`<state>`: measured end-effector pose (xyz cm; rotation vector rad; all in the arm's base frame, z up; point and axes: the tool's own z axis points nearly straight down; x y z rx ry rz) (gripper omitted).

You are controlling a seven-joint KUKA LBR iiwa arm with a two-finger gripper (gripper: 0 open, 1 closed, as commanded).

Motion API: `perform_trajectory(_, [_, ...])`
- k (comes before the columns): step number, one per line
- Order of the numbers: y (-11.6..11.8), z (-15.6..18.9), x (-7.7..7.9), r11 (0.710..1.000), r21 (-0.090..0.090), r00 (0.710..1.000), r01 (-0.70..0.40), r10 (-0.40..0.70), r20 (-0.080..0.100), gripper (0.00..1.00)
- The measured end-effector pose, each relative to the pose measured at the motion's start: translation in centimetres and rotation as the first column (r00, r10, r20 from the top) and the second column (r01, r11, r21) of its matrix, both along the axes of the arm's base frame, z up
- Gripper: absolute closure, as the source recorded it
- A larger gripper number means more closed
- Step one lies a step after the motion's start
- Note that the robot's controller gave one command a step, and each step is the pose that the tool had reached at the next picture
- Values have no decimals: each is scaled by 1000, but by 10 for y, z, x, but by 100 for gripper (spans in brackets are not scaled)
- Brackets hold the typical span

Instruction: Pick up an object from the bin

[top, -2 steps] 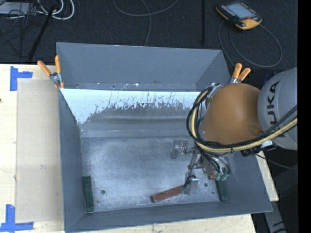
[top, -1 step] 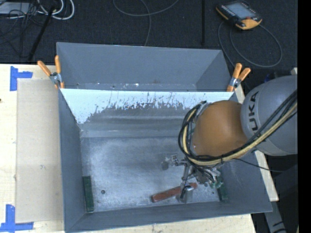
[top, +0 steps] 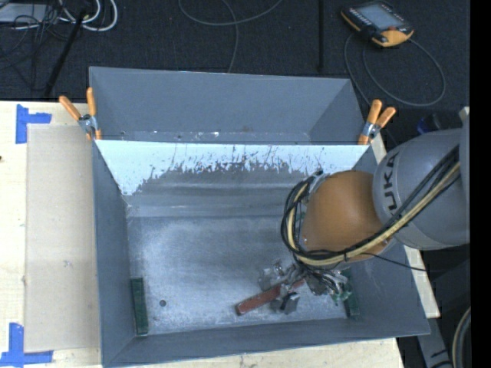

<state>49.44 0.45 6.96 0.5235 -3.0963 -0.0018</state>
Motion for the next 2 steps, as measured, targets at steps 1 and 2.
perform_trajectory(1, [0,0,0,1000,0,1000,1,-1,0,100])
perform_trajectory(2, [0,1,0,1000,0,1000,0,0,0,100])
